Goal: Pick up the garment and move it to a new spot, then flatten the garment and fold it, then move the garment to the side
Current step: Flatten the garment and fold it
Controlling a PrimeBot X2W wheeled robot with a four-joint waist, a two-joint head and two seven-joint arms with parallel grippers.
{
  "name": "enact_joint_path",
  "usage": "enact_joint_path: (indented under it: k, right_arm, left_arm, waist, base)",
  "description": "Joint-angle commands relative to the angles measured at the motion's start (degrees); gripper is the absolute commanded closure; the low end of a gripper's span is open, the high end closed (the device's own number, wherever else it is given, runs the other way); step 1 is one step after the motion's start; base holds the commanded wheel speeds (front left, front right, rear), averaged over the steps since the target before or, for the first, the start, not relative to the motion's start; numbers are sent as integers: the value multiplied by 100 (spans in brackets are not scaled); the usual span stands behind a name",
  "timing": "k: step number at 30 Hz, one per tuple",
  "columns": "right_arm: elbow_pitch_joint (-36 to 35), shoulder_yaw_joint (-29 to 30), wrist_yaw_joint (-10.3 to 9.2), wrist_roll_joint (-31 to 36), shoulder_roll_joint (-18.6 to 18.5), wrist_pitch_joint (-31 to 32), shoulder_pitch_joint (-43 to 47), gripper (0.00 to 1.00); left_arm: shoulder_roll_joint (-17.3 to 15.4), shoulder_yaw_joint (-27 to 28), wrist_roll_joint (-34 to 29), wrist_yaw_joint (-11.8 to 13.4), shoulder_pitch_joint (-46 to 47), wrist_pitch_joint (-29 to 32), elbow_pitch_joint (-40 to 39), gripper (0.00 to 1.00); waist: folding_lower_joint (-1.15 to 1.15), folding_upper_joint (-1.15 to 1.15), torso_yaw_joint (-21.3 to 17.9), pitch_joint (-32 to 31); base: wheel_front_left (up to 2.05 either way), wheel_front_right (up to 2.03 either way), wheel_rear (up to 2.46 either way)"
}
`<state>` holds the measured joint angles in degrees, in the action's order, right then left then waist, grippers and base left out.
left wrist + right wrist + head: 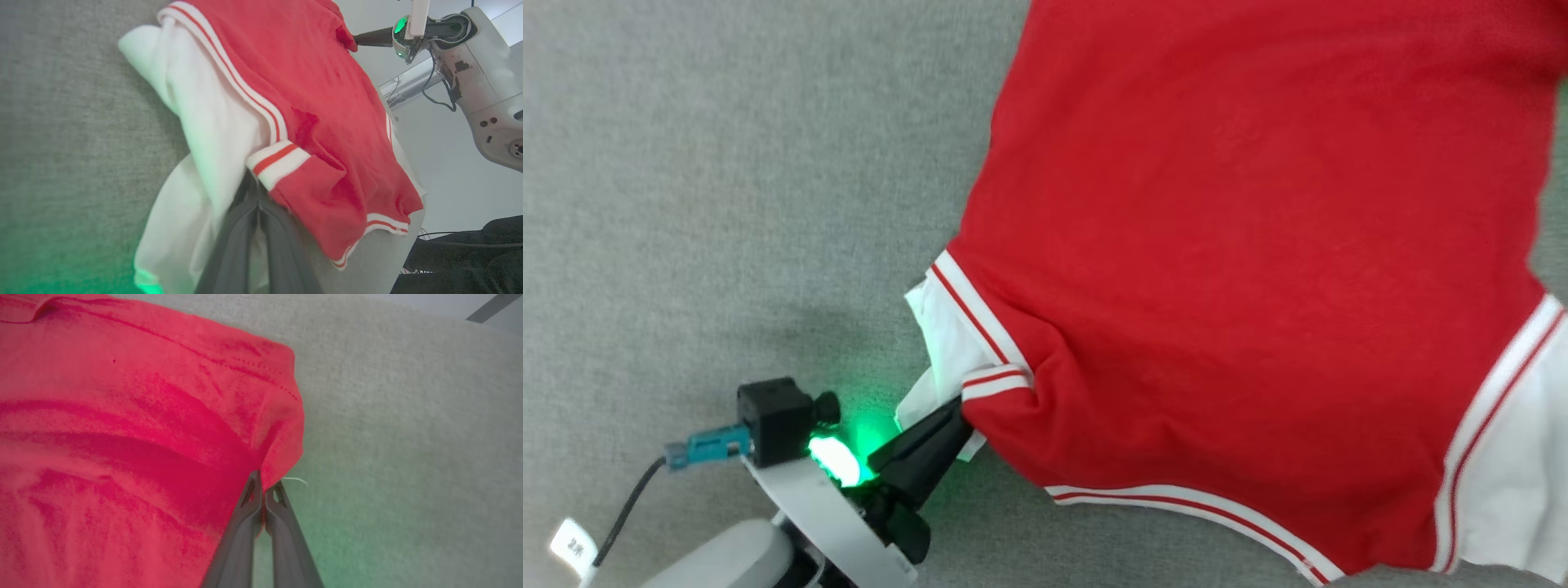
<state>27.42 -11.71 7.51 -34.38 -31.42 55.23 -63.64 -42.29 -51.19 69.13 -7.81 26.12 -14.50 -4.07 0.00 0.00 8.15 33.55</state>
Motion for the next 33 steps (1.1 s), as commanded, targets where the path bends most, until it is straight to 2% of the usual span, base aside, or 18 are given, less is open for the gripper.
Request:
enact_joint_path:
  k: [1, 2, 5, 8, 13, 19, 26, 33]
  right_arm:
    - [-427, 62, -5, -248, -215, 99, 513, 100]
    - [-427, 62, -5, -248, -215, 99, 513, 100]
    - [-1316, 296, -5, -619, -473, 336, 1504, 100]
    - [-2133, 710, -5, -839, -569, 595, 2566, 100]
    - [-3321, 1364, -5, -935, -261, 879, 4297, 100]
    - [-4352, 1547, -4, -682, 346, 1063, 6030, 100]
    - [-4733, 1106, -4, -507, 868, 965, 7163, 100]
    - [-4550, 758, -4, -338, 989, 523, 7123, 100]
  left_arm:
    - [-98, 50, 59, 63, -134, 2, 206, 100]
    - [-98, 50, 59, 63, -134, 2, 206, 100]
    - [-165, 117, 61, 47, -252, -26, 156, 100]
    - [-222, 185, 34, 81, -318, -41, 124, 100]
    - [-346, 272, 79, 153, -438, -48, 57, 100]
    - [-451, 416, 78, 232, -583, -53, -25, 100]
    - [-502, 491, 53, 279, -612, -58, -39, 100]
    - [-529, 502, 51, 323, -619, -53, -63, 100]
  waist:
    - [0, 0, -199, -473]
    - [0, 0, -199, -473]
    - [0, 0, -326, -688]
    - [0, 0, -439, -847]
    - [0, 0, -630, -984]
    - [0, 0, -794, -1016]
    - [0, 0, -840, -991]
    - [0, 0, -854, -970]
  base:
    - [0, 0, 0]
    - [0, 0, 0]
    - [0, 0, 0]
    - [0, 0, 0]
    - [0, 0, 0]
    - [0, 0, 0]
    - [0, 0, 0]
    - [0, 0, 0]
